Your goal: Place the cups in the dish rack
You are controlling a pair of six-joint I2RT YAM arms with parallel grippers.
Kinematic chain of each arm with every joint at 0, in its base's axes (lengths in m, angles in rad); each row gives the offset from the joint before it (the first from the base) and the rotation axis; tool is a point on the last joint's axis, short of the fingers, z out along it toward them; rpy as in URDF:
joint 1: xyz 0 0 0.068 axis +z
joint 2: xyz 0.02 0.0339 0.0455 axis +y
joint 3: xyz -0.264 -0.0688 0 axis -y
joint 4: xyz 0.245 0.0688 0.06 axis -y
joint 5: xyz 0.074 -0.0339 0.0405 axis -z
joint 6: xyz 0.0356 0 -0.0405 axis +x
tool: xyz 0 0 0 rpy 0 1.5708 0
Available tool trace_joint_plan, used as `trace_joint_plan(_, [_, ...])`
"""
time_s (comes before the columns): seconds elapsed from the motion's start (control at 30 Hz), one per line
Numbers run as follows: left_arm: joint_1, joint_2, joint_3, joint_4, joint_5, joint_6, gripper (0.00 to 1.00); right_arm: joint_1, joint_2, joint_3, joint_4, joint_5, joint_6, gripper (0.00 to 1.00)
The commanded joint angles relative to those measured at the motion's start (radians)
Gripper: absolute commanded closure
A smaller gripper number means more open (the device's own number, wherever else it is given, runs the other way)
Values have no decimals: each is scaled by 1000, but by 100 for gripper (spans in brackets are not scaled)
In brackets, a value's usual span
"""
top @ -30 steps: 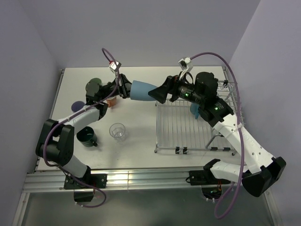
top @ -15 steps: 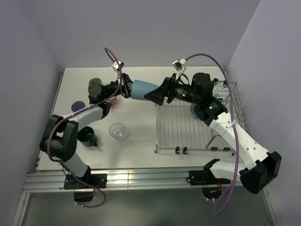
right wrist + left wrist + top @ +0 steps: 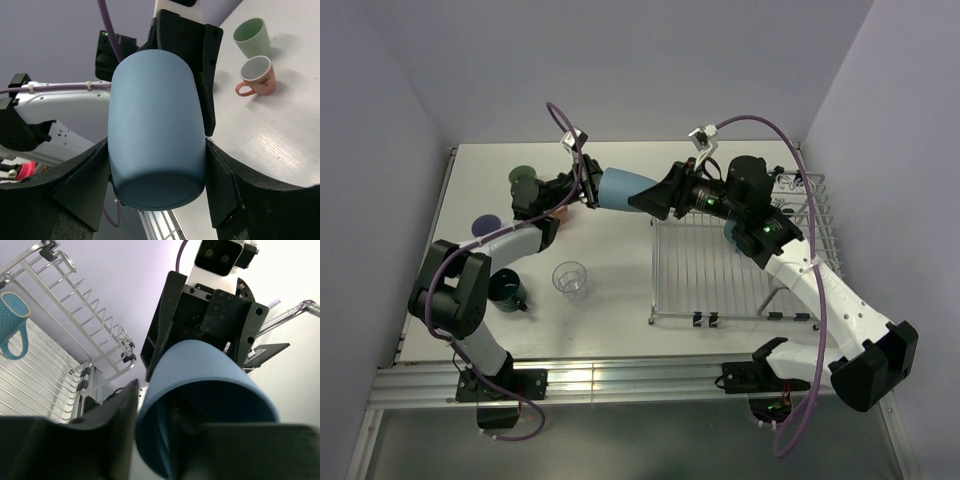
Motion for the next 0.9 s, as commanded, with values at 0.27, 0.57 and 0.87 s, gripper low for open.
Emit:
trace_joint_plan(0.27, [71,-196,-16,-394,-172,348,32,-8,-110,100,-254,285,-116,100])
trace_joint_plan(0.57, [237,-385,81,-1047,-485,671,30,-54,-56,253,-626,642,-251,100])
trace_joint_plan(0.87, [240,-387,267,-1463,-602,837,30,-83,212,372,-892,879,-346,100])
